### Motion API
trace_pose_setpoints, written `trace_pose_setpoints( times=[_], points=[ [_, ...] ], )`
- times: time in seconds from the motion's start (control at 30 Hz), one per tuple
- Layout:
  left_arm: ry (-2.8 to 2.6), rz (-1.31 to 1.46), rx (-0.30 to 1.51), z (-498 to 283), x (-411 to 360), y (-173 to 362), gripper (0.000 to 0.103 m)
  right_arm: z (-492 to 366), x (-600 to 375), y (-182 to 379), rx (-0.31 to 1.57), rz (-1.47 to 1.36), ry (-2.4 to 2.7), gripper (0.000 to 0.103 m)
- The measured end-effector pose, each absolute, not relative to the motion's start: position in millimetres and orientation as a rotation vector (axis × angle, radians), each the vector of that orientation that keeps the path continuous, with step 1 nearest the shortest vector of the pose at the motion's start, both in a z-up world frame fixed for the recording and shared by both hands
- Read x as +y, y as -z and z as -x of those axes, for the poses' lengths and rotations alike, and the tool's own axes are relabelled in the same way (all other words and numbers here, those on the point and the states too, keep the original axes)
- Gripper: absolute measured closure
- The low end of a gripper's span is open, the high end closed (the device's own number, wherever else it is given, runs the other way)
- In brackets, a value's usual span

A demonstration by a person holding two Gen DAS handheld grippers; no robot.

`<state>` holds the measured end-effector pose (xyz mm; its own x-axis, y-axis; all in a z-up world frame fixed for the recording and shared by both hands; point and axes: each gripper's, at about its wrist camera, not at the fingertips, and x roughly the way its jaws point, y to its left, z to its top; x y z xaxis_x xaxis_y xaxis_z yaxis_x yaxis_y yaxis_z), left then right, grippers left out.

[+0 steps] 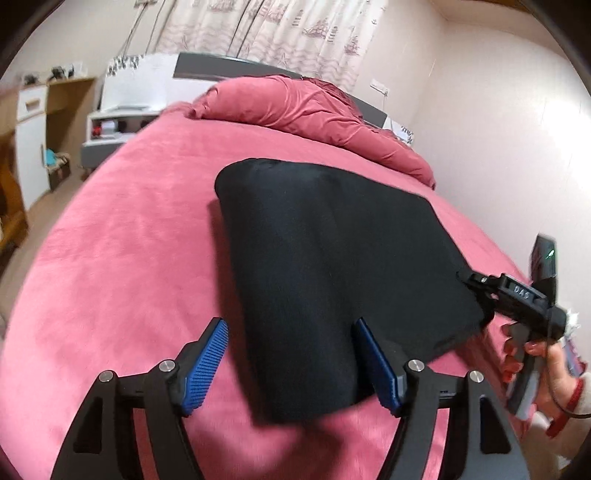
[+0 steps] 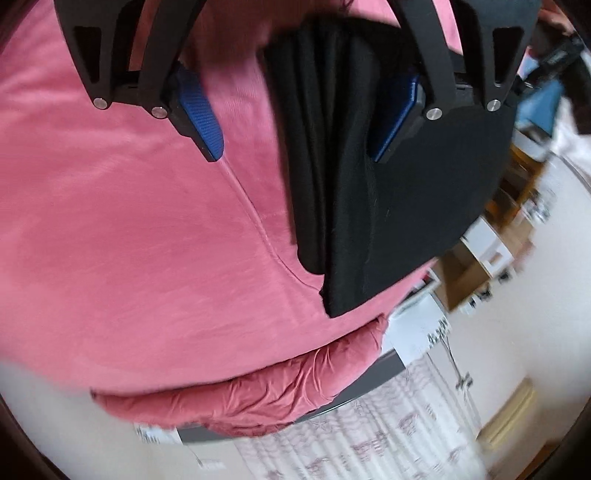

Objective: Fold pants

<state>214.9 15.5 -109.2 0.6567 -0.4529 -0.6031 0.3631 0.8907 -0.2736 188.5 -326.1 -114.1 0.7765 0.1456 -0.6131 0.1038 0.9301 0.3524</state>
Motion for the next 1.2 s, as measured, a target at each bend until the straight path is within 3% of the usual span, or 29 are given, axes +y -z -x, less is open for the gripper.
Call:
trace_pose_setpoints(
  times=[0.27,0.77,0.83,0.93,1.2],
  points=[
    [0.431,0.000,0.839,-176,-7,131,0.032,-128,-304,109,0.676,-0.319,0.102,0.021],
    [0.275,-0.103,0.817,-95,-26,142,0.033,-49,-244,131,0.795,-0.191,0.063,0.020],
    [0.256,-0.104,0.828,-87,-27,140,0.033,-42,-236,129,0.805,-0.193,0.041,0.016],
    [0.253,-0.053,0.848,-70,-21,135,0.033,-31,-217,125,0.800,-0.135,0.031,0.001],
    [0.137,-0.062,0.729,-33,-6,102,0.032,-5,-197,108,0.767,-0.084,0.079,0.000]
  ],
)
